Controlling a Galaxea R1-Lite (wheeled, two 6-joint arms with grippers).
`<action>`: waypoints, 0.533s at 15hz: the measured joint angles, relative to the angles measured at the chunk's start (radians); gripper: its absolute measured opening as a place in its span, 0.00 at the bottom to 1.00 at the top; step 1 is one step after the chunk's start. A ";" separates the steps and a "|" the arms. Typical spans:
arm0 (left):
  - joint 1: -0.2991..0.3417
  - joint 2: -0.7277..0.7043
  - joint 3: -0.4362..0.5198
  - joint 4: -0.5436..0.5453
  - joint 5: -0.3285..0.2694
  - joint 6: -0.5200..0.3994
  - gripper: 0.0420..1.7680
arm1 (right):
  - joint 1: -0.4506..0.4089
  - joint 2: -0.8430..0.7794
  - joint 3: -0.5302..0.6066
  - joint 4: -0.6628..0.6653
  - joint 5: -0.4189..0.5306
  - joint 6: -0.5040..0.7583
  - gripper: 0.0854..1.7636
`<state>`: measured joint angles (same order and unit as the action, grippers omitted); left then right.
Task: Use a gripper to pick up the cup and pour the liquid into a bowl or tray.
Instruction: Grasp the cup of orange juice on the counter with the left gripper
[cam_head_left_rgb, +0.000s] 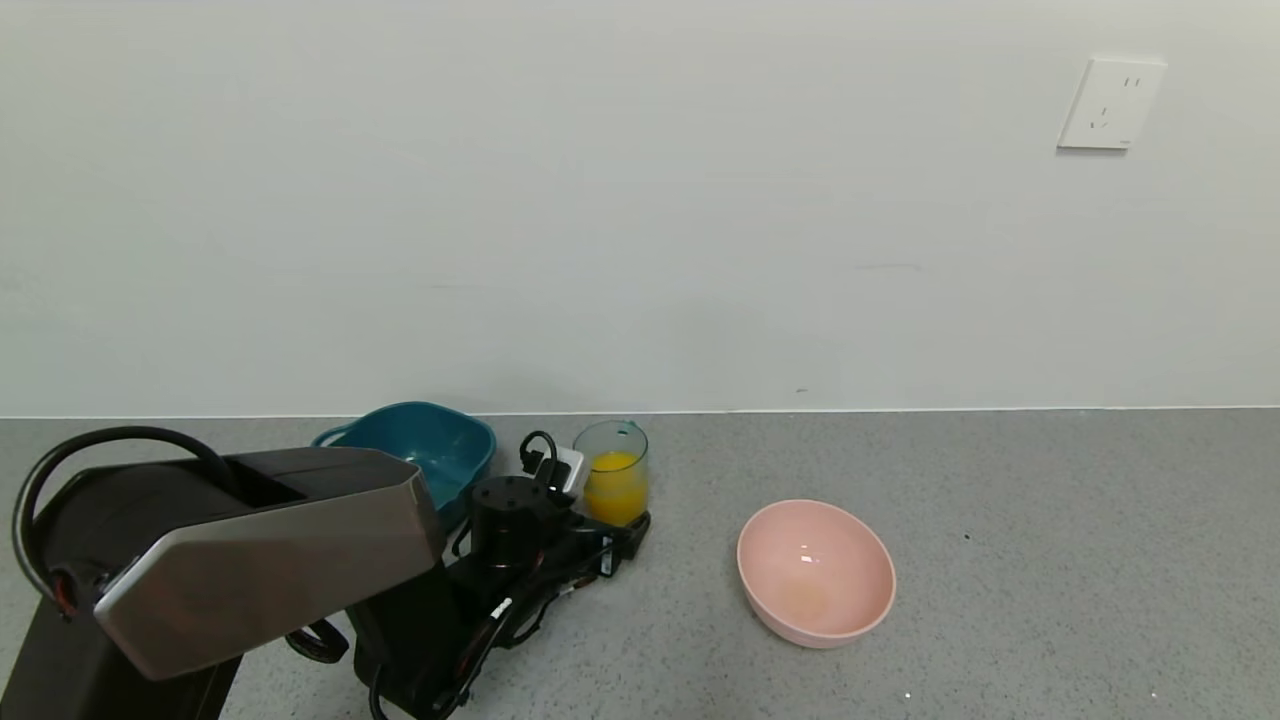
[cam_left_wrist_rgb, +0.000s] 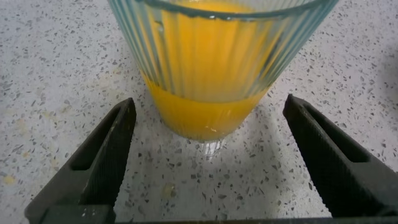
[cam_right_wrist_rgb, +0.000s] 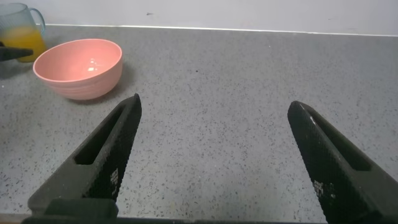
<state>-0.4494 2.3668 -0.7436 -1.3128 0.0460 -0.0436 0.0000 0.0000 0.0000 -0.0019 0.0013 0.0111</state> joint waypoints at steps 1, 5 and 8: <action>0.000 0.003 -0.005 -0.002 0.000 -0.003 0.97 | 0.000 0.000 0.000 0.000 0.000 0.000 0.97; 0.000 0.019 -0.032 -0.032 0.007 -0.014 0.97 | 0.000 0.000 0.000 0.000 0.000 0.000 0.97; 0.001 0.035 -0.050 -0.060 0.011 -0.016 0.97 | 0.000 0.000 0.000 0.000 0.000 0.000 0.97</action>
<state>-0.4487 2.4015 -0.7936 -1.3723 0.0566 -0.0591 0.0000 0.0000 0.0000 -0.0019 0.0009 0.0111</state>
